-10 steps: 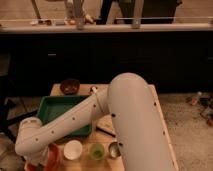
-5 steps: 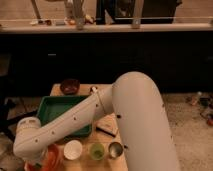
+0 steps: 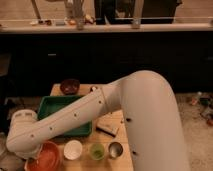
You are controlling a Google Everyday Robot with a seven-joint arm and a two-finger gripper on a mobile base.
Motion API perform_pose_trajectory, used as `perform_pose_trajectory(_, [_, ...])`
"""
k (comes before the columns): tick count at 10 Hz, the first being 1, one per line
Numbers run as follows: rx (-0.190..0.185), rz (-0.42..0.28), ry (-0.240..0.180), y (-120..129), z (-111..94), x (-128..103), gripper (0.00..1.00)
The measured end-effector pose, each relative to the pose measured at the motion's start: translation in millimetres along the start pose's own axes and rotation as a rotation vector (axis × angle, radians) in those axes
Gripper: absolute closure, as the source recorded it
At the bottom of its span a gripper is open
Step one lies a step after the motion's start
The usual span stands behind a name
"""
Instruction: Place pepper in tray
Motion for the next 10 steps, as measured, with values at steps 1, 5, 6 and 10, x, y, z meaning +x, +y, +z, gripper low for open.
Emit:
perform_pose_trajectory(1, [0.013, -0.014, 0.014, -9.6, -11.1, 7.5, 1.00])
perform_pose_trajectory(5, [0.008, -0.032, 0.066, -24.6, -29.2, 51.3, 1.00])
perform_pose_trajectory(6, [-0.004, -0.032, 0.079, -25.5, -32.1, 66.5, 1.00])
perform_pose_trajectory(10, [-0.073, -0.015, 0.113, -24.2, -37.2, 118.5, 1.00])
